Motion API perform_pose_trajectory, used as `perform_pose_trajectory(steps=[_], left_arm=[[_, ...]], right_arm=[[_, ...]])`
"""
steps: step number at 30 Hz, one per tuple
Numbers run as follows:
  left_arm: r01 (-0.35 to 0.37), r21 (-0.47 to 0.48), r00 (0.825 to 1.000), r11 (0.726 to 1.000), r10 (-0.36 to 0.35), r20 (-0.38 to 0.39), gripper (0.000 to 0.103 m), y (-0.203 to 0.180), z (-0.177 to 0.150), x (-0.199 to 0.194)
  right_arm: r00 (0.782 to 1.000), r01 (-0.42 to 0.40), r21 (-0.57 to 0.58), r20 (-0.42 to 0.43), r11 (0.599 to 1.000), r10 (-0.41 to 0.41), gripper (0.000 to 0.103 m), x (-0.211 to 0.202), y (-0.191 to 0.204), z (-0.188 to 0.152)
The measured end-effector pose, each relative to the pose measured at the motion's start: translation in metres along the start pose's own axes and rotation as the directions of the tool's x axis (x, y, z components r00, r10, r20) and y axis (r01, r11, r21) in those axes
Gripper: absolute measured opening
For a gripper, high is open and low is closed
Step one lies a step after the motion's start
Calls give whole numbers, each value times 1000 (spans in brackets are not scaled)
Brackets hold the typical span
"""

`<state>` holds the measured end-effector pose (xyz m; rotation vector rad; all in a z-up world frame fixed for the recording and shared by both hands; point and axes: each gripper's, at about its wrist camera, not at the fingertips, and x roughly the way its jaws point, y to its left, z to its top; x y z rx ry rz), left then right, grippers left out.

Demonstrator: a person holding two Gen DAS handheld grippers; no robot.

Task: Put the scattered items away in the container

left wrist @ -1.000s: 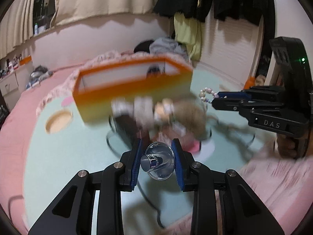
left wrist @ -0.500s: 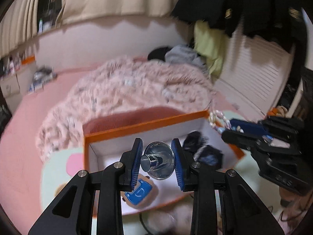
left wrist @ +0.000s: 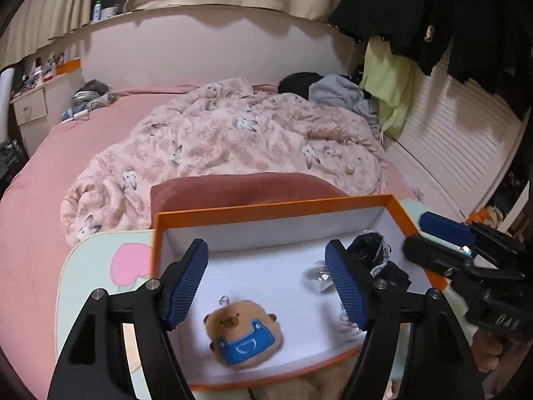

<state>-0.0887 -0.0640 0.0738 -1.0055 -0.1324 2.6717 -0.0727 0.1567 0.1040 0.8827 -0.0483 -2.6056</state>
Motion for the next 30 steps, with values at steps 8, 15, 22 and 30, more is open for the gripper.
perform_pose_trajectory(steps=[8, 15, 22, 30], left_arm=[[15, 31, 998, 999, -16, 52, 73, -5, -34, -58], [61, 16, 998, 998, -61, 23, 73, -16, -104, -91], [-67, 62, 998, 996, 67, -7, 73, -15, -163, -106], [-116, 101, 992, 988, 121, -47, 80, -23, -182, -86]], right_arm=[[996, 83, -39, 37, 996, -82, 55, -57, 4, -39], [972, 211, -128, -75, 969, -222, 59, -61, 11, -114], [960, 220, -63, -165, 973, -228, 63, -52, -6, -141], [950, 244, -44, -191, 969, -248, 103, -49, -8, -147]])
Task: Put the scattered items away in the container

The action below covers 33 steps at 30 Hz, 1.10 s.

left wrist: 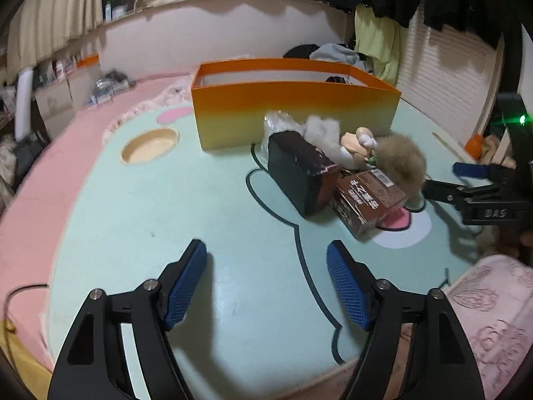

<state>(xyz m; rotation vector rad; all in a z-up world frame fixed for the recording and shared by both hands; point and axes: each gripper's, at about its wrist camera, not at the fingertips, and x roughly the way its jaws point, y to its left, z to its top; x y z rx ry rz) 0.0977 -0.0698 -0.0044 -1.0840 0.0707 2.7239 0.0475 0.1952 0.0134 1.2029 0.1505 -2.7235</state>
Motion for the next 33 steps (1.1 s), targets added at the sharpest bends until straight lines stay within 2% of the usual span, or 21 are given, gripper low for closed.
perform_pose_trajectory(steps=[3, 7, 33], left_arm=[[1, -3, 1000, 1000, -1, 9, 86, -1, -2, 0], [-18, -26, 1000, 999, 18, 20, 103, 3, -4, 2], [-16, -25, 999, 1000, 17, 35, 103, 2, -6, 5]], right_arm=[[1000, -1, 0, 0, 1000, 1, 103, -1, 0, 0], [1000, 0, -1, 0, 1000, 0, 103, 0, 0, 0], [1000, 0, 0, 0, 1000, 0, 103, 0, 1, -1]])
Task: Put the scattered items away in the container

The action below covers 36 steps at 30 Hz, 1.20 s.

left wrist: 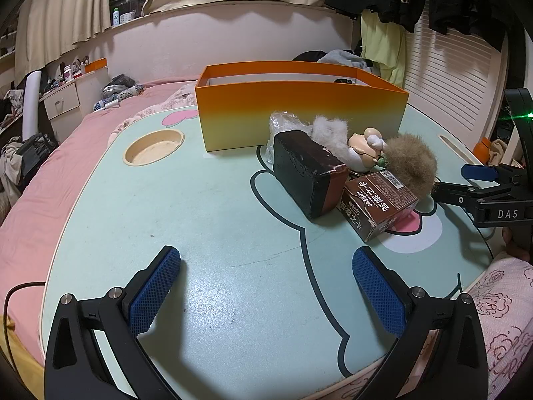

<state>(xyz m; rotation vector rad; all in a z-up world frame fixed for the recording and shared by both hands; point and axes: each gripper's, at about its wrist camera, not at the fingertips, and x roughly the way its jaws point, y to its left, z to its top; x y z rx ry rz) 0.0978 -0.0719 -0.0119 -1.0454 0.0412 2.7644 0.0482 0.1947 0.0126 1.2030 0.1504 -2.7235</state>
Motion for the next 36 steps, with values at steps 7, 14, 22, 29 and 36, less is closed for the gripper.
perform_pose_trajectory(steps=[7, 14, 22, 29, 36], left_arm=[[0, 0, 1000, 1000, 0, 0, 103, 0, 0, 0], [0, 0, 1000, 1000, 0, 1, 103, 0, 0, 0], [0, 0, 1000, 1000, 0, 1, 103, 0, 0, 0], [0, -1, 1000, 1000, 0, 1, 103, 0, 0, 0], [0, -1, 1000, 1000, 0, 2, 103, 0, 0, 0]], right_arm=[[1000, 0, 0, 0, 1000, 0, 103, 0, 0, 0], [1000, 0, 0, 0, 1000, 0, 103, 0, 0, 0], [1000, 1, 0, 0, 1000, -1, 103, 0, 0, 0], [1000, -13, 7, 19, 1000, 13, 100, -3, 0, -1], [980, -154, -3, 124, 988, 153, 66, -26, 3, 9]])
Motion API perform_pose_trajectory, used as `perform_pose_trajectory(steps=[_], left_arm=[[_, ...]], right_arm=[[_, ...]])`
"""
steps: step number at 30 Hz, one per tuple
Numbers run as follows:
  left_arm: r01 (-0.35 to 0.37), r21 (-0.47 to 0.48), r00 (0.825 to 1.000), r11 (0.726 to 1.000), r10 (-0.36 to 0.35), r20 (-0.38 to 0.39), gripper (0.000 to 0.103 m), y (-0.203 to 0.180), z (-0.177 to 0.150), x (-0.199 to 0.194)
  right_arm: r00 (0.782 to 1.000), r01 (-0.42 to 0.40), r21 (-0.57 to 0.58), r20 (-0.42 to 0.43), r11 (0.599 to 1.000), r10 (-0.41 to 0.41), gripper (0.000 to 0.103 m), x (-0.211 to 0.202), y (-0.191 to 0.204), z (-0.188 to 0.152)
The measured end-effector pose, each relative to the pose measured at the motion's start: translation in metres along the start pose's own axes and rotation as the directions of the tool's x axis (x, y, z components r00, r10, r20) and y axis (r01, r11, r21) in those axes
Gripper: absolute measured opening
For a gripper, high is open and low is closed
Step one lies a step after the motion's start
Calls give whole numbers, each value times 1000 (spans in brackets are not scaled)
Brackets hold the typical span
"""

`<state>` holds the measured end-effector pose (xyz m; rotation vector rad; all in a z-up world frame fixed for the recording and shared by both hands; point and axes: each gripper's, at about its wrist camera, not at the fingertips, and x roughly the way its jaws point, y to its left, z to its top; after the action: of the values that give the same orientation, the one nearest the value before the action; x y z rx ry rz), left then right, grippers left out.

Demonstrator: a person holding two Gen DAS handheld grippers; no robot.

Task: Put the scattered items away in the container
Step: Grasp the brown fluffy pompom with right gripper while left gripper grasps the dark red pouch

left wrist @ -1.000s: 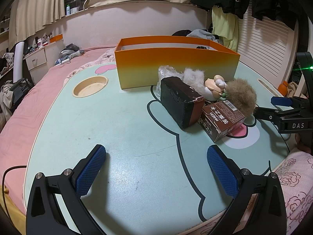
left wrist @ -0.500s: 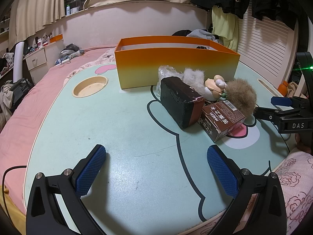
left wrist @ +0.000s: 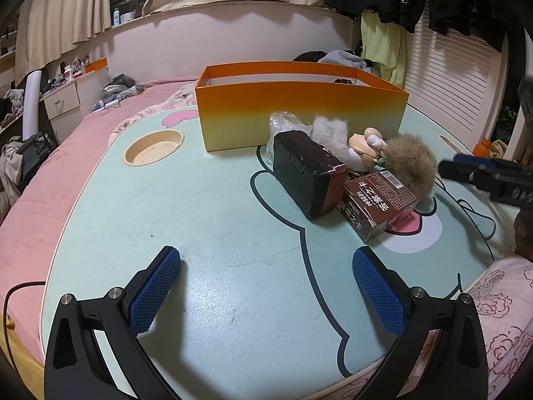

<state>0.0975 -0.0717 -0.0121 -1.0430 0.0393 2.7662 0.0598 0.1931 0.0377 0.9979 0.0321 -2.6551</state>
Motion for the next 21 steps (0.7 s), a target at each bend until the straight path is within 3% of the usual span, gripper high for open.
perform_pose_trajectory(steps=[6, 9, 11, 12, 14, 18, 21], left_arm=[[0, 0, 1000, 1000, 0, 0, 103, 0, 0, 0], [0, 0, 1000, 1000, 0, 0, 103, 0, 0, 0], [-1, 0, 1000, 1000, 1, 0, 103, 0, 0, 0], [0, 0, 1000, 1000, 0, 0, 103, 0, 0, 0], [1, 0, 1000, 1000, -1, 0, 103, 0, 0, 0], [24, -4, 1000, 1000, -24, -9, 103, 2, 4, -2], [48, -45, 997, 998, -46, 58, 103, 11, 17, -16]], right_arm=[[992, -129, -103, -4, 986, 129, 63, 2, 38, 23], [989, -147, -134, -27, 980, 145, 61, 8, 51, 27], [988, -148, -144, -75, 978, 139, 46, 18, 54, 25], [983, -161, -134, -112, 978, 146, 28, 26, 53, 24], [975, -178, -86, -148, 980, 164, 24, 36, 46, 21], [985, -161, -24, -59, 987, 159, 24, 20, 31, 18], [989, -147, 2, -18, 989, 147, 24, 11, 23, 13]])
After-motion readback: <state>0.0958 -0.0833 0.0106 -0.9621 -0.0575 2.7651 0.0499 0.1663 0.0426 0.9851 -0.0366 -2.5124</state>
